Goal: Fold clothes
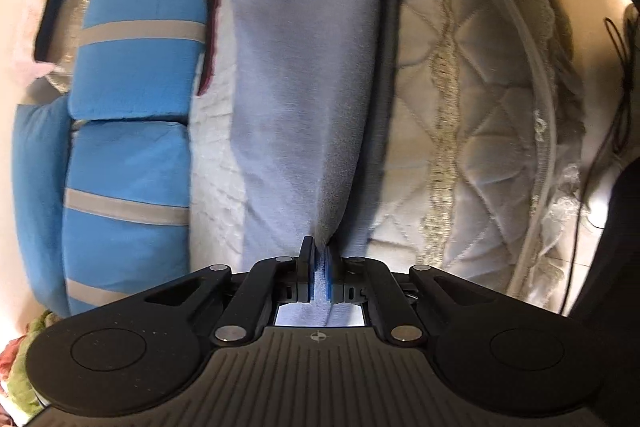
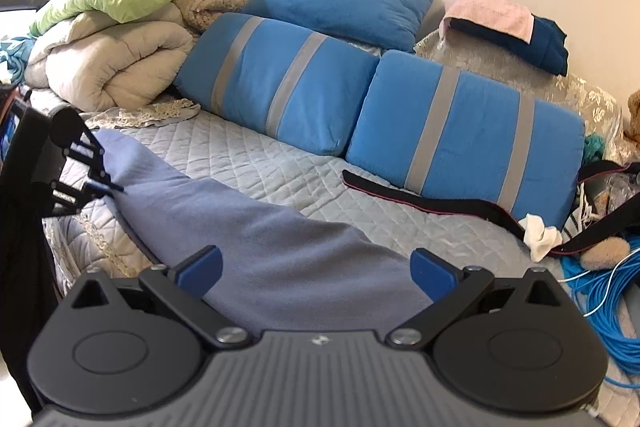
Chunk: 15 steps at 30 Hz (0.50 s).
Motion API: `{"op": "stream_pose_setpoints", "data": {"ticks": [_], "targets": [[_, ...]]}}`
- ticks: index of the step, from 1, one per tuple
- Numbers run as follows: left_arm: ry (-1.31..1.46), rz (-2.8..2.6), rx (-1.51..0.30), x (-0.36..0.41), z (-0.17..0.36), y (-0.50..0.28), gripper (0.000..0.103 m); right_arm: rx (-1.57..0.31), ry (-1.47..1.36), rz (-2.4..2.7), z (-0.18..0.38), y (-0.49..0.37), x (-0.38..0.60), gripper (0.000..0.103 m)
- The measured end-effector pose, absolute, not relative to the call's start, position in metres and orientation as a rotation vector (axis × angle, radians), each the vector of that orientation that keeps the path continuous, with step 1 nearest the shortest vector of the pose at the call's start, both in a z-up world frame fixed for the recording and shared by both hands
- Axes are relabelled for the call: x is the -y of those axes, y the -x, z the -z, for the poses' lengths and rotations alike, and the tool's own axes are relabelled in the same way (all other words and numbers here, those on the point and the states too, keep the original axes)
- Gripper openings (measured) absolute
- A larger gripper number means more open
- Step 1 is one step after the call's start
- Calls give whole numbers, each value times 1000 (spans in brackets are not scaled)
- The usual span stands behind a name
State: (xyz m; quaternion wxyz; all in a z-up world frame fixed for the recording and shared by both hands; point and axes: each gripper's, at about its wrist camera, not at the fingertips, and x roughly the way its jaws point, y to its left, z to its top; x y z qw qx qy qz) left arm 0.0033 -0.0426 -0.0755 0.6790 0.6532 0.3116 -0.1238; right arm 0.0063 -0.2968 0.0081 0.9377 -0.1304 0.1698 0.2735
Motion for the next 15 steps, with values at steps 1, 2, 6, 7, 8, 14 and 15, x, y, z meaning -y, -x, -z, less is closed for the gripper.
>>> {"op": "stream_pose_setpoints", "data": {"ticks": [1,2,6,7,8,14,15], "targets": [[-1465,288,-715,43,77,-4,4,-350,264,-560,-8,-7,296,103],[-1460,292,-724,42,78,-6,4,-350,266,-563,-7,-7,296,103],[-1453,301,-755,41,77,-13,7,-388,264,-564,-2,-10,296,103],[-1446,305,-768,41,74,-16,8,-406,256,-565,0,-11,296,103],[-1436,303,-775,40,70,-18,16,-432,241,-564,3,-14,297,103],[-1301,294,-700,42,21,-15,91,-576,175,-508,27,-30,297,103],[-1267,296,-685,43,11,-16,91,-594,169,-491,31,-33,295,103]]}}
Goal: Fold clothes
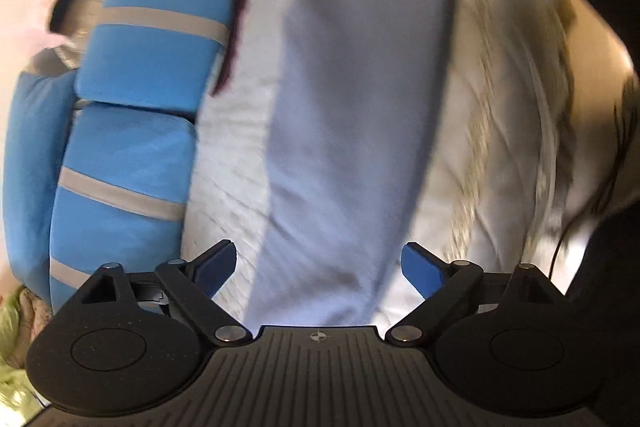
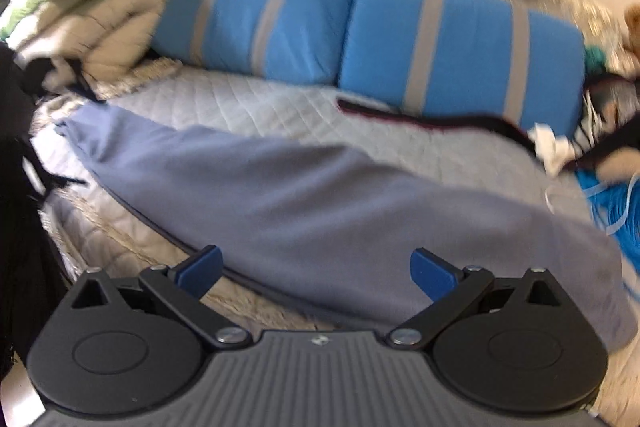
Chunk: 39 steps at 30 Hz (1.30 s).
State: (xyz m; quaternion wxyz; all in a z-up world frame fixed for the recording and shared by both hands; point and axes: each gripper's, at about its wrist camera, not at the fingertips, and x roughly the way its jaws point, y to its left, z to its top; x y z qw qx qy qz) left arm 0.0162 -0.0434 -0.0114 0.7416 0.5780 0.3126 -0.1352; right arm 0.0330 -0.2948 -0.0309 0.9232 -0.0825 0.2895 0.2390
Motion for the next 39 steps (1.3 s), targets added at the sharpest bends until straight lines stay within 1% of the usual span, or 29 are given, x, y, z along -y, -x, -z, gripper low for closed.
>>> {"op": "stream_pose_setpoints", "data": {"ticks": [5,10,14,18,20,25,26,27,29,31,32,33,34,35,36,39], "targets": [[-1040,312,-580,57,-26,-35,91,-680,133,-403,46,-52,284,103],[-763,362,-556,75,-41,-81,91,-732,87,-336,60,-81,272,103],[-525,435,-587,87,-41,-128,91,-902,47,-289,85,-101,266,103],[-143,607,-642,86,-34,-185,91,-910,21,-295,87,-103,269,103],[23,687,-705,90,-26,-213,91,-905,25,-298,88,-101,270,103],[285,728,-868,90,-3,-272,87,-906,8,-310,87,-102,272,103],[324,735,-906,90,3,-280,82,-906,5,-312,87,-102,272,103],[357,736,-937,88,9,-287,73,-906,2,-314,86,-103,272,103],[397,733,-994,89,22,-298,68,-907,-5,-320,86,-104,273,103],[413,727,-1047,91,34,-306,55,-907,-16,-325,87,-104,275,103],[395,720,-1062,94,37,-307,44,-907,-20,-326,87,-105,275,103],[380,711,-1069,95,40,-306,26,-906,-23,-328,87,-105,276,103],[372,709,-1069,95,42,-305,14,-906,-24,-329,87,-105,276,103],[371,718,-1056,95,41,-302,9,-905,-24,-331,88,-105,276,103],[358,732,-1035,96,37,-299,7,-905,-25,-332,88,-105,276,103],[271,779,-961,101,19,-282,7,-904,-30,-333,88,-105,277,103]]}}
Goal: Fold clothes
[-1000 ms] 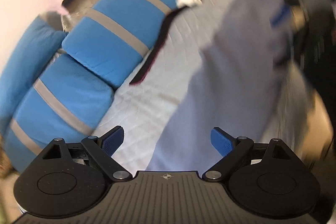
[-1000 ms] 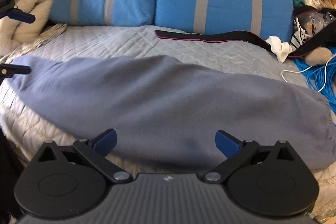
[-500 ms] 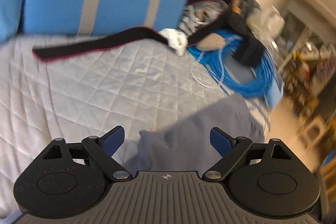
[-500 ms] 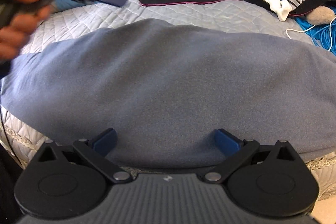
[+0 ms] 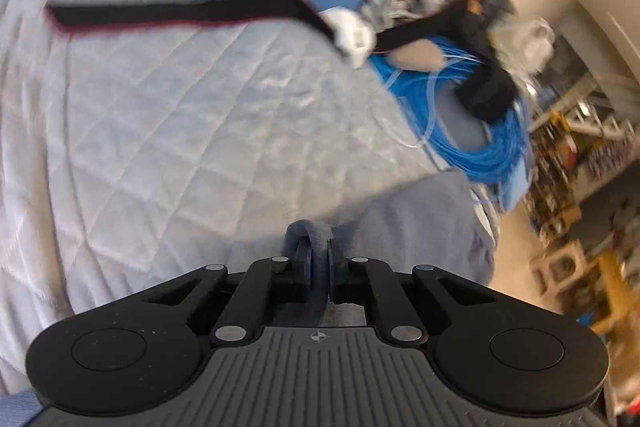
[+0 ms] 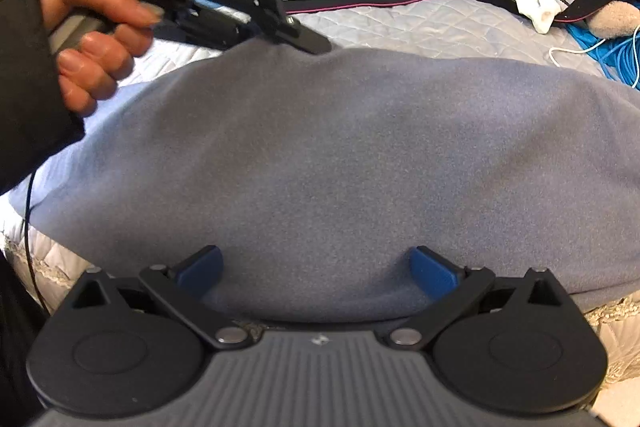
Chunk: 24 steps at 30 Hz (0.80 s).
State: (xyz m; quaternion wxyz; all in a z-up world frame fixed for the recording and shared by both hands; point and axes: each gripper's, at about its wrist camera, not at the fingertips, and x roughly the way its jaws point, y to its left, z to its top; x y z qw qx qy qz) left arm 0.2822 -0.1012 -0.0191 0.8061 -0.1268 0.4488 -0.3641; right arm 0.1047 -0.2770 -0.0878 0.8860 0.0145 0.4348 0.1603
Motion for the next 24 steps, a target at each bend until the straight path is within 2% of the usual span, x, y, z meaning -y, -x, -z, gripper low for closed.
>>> {"op": "stream_pose_setpoints", "data": {"ticks": [8,13,17,24], "targets": [[-12,905,-931,123,9,-242,6,-902,-30,-324,89,-106,275,103],[-36,907,-938,121,11,-245,7,-898,-27,-325,89,-104,274,103],[48,901,-979,118,18,-263,17,-898,-21,-330,89,-104,275,103],[387,933,-1145,117,51,-305,38,-898,-16,-337,90,-106,276,103]]}}
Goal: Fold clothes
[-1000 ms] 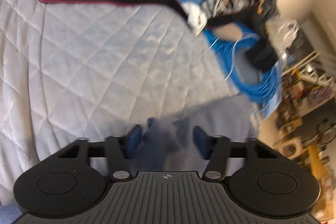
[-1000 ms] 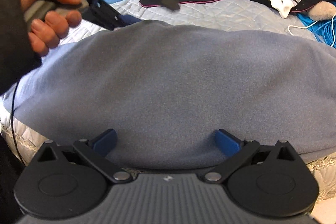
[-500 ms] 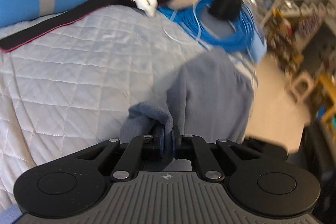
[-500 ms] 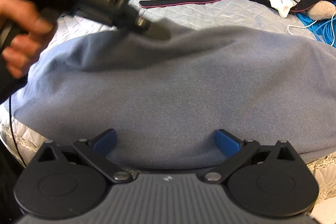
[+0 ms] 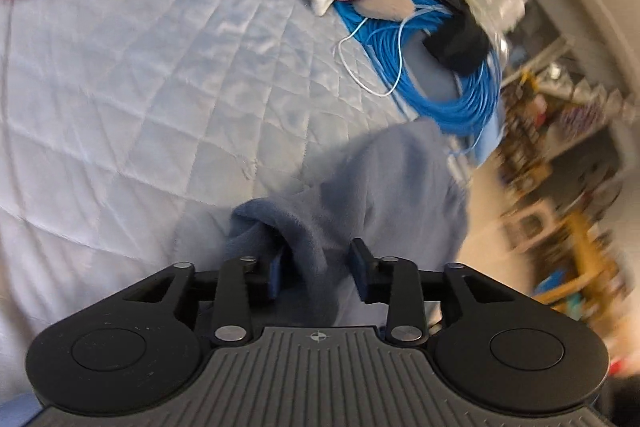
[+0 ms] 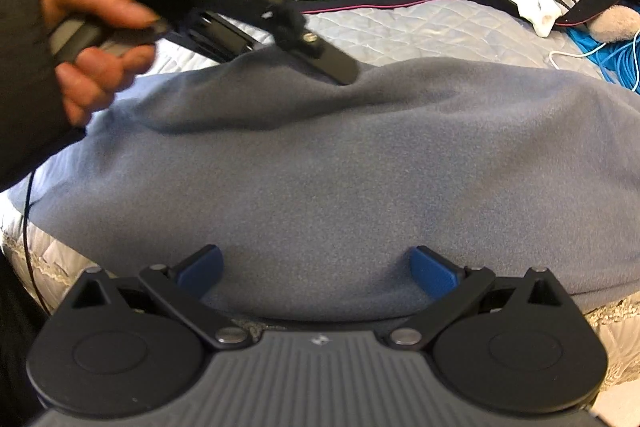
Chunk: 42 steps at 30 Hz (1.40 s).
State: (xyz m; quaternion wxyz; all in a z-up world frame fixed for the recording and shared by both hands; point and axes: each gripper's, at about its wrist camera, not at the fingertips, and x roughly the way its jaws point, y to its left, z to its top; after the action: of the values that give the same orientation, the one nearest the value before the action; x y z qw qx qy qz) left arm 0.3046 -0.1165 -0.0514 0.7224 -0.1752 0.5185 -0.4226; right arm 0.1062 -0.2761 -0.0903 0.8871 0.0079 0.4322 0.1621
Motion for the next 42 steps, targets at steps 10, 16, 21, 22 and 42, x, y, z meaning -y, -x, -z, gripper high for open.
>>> {"op": "stream_pose_setpoints", "data": {"ticks": [10,16,21,22,42], "targets": [[843,845,-1219,112,95,-347,46,-912,-1,-366,91,-108,277,103],[689,861,-1066,113,65,-348,21,-914,6,-372,92,-108,276,103],[558,839,-985,113,55,-342,4,-922,27,-362,93,-108,272,103],[546,835,-974,111,54,-343,4,-922,31,-359,93,-108,272,103],[412,875,-1064,103,48,-347,46,-928,28,-364,93,-106,274,103]]}}
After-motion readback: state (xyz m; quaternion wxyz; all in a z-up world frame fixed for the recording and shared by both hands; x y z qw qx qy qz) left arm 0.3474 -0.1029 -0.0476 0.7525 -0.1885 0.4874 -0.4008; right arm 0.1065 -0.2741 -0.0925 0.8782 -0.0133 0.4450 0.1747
